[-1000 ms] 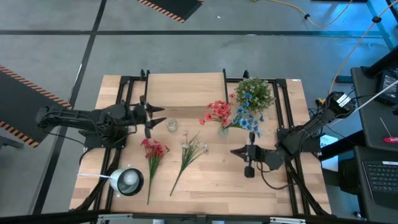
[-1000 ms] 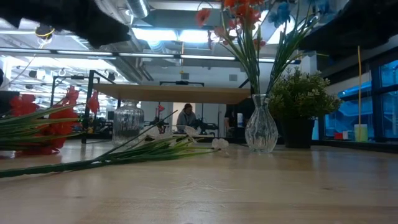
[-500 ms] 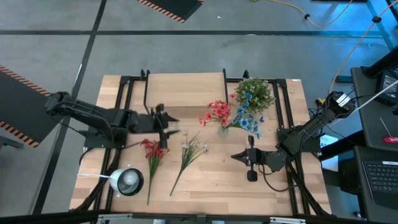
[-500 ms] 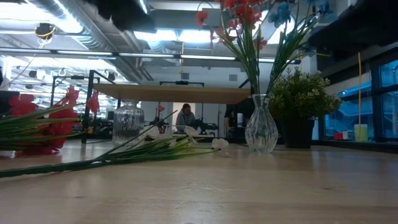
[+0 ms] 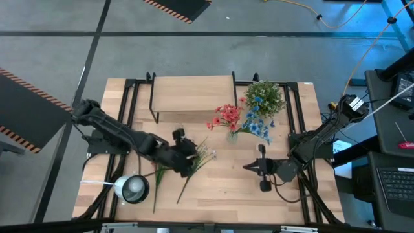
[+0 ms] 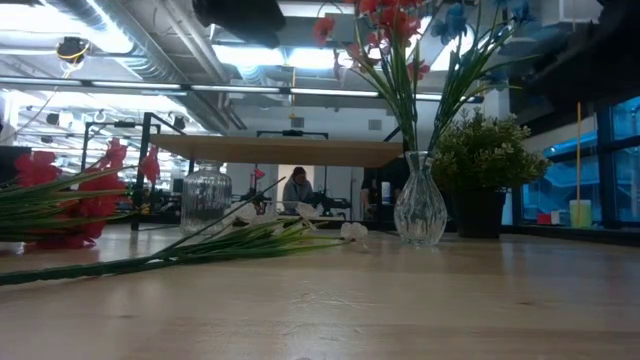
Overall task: Pick and place flowers into a vace then onto a shelf
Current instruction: Put the white flowers into the left transparent vase
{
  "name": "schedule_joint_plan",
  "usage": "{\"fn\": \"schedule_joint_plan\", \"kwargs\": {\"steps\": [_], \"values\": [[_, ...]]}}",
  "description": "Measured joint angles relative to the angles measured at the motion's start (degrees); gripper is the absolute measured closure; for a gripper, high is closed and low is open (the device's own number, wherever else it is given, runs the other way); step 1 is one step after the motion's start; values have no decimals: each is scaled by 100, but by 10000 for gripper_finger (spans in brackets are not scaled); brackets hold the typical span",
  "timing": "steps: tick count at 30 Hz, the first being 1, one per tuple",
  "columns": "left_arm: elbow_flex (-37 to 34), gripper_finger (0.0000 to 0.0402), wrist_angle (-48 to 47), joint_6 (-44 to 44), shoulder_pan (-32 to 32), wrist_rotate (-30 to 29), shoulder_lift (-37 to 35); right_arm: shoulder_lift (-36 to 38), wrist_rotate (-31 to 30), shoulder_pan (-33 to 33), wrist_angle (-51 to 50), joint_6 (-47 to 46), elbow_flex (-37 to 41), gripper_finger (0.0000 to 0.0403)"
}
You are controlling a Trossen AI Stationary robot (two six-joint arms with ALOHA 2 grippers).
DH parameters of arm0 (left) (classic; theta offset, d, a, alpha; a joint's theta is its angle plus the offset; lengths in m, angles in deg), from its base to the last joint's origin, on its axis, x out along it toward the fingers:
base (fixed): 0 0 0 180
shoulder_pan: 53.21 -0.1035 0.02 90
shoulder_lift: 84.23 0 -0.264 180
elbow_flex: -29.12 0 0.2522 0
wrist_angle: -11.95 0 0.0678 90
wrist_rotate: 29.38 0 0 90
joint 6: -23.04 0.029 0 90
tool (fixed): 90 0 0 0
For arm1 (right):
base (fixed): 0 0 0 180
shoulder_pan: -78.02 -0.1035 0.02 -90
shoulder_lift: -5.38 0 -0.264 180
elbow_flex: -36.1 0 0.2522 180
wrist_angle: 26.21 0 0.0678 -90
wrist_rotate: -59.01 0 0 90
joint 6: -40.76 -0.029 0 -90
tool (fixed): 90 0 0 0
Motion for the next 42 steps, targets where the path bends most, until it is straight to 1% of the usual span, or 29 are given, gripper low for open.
{"fn": "schedule_joint_plan", "kwargs": {"steps": [5,8,11,16,20,23,27,33,37,42], "values": [[869,205,-1185,-1196,65,59,727,0,301,0,-270,-104,0,403],[1219,205,-1638,-1825,72,378,1085,0,413,0,-328,12,0,403],[1377,205,-1753,-2318,63,871,1405,0,532,0,-324,187,0,403],[1409,205,-1772,-2943,63,1526,1847,0,645,1,-254,67,-2,403],[1409,205,-1768,-3095,45,1692,2094,0,827,-2,-253,39,-2,403],[1409,205,-1776,-3126,-7,1779,2224,0,826,-40,-255,56,-2,403],[1409,205,-1771,-3397,-67,2154,2342,0,826,-129,-255,60,-2,403],[1412,205,-1764,-3593,-62,2206,2595,0,824,-238,-297,109,-2,403],[1412,205,-1768,-3694,-64,2565,2772,0,822,-279,-300,185,-2,403],[1408,205,-1771,-3773,-62,2585,2910,0,824,-284,-299,201,-2,402]]}}
